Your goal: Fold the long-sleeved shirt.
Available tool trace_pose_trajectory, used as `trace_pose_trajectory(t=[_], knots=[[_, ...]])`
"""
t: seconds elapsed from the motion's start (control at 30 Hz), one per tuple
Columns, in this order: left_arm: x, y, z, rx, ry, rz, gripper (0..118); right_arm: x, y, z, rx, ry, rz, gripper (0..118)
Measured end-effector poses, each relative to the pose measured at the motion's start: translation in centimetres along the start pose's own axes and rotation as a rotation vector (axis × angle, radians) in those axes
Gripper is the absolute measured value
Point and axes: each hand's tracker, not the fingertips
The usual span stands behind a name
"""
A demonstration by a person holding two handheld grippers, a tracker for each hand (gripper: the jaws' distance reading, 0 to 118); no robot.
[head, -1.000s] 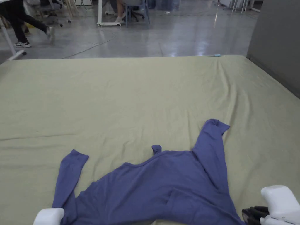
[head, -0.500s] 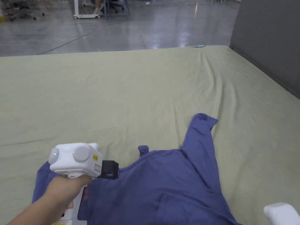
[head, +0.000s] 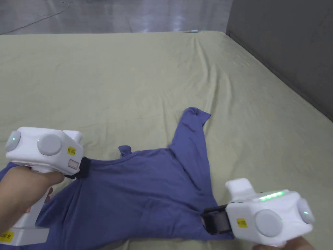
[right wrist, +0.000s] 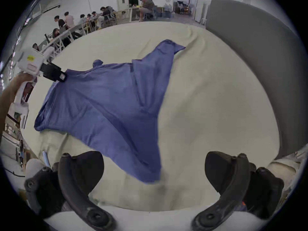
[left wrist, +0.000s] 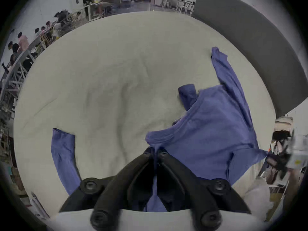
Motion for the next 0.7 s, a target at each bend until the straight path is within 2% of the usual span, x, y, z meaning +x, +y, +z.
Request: trace_pose_trajectory(t=[0.03,0.1,0.13,0.17,0.23,0.33,0.37,0.47,0.7], knots=[[-0.1,-0.1,0.1,-0.002,0.0,0.006,0,-0.6,0.1,-1.1,-0.006,-0.013,0.035,86],[-0.7,-0.1,-0.1,0.004,-0.001,0.042,0,-1.5,0.0,-2.9,-0.057,-0.047,0.097,22],[-0.9,-0.3,0.0,0.009,-0.004,0.067,0,-1.5,-0.1,-3.2,-0.061,-0.03,0.082,1],[-1.1,-0.4,0.2,0.008,-0.011,0.089,0,-1.7,-0.2,-2.8,-0.045,0.098,0.022,0],[-1.3,-0.8,0.4,0.013,-0.036,0.117,0,-2.6,-0.3,-1.5,-0.039,-0.018,0.146,0],[-2.3,-0.6,1.4,0.004,-0.109,0.179,0,-1.9,0.0,2.6,0.063,0.006,0.092,0],[-2.8,-0.5,2.2,0.011,-0.152,0.228,0,-1.6,0.2,4.5,0.102,0.013,0.109,0],[-4.5,0.4,5.9,0.065,-0.255,0.325,0,-0.1,2.0,10.9,0.238,0.012,0.09,0],[-8.4,5.8,21.5,0.376,-0.312,0.402,0,4.7,12.7,22.9,0.515,-0.123,0.058,0]])
